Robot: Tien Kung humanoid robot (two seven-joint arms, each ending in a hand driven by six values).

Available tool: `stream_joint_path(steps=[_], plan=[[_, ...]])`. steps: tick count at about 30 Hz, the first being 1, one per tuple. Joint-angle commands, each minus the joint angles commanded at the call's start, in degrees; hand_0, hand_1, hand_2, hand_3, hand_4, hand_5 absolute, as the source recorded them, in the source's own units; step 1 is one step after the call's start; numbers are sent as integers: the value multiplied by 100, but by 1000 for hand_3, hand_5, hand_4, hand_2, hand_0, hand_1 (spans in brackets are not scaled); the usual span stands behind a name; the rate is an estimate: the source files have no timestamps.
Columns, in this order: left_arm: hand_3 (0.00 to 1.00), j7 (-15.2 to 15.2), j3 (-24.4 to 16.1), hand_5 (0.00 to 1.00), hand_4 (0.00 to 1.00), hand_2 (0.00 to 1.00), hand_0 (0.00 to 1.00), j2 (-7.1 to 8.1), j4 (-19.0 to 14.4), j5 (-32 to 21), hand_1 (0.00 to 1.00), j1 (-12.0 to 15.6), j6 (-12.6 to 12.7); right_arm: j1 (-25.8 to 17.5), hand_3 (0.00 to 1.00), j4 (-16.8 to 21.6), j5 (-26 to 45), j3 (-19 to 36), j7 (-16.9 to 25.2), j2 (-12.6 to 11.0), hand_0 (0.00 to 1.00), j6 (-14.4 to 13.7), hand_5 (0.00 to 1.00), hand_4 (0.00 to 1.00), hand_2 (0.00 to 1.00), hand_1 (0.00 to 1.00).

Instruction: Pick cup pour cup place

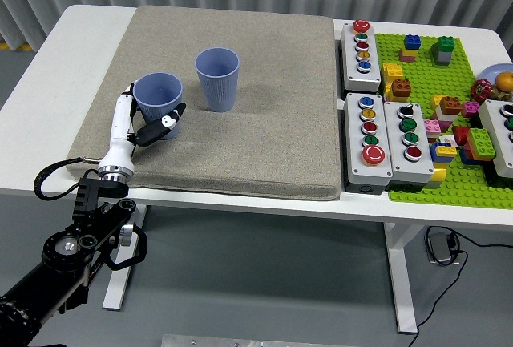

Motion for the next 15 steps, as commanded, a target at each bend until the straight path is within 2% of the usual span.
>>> stream_joint_path(steps=[13,14,15], plan=[[668,7,-38,328,872,648,608,7,-9,72,597,22,-38,-2,579,0,0,1,-1,-1,689,4,176,2,596,654],[669,5,-36,285,840,649,608,7,-5,71,597,23,-38,-2,580,0,0,3,-1,0,690,5,177,2,596,655],[669,0,-31,285,840,649,608,5,7,65,597,27,-35,-3,580,1,0,5,-2,1,690,5,177,2,596,655]])
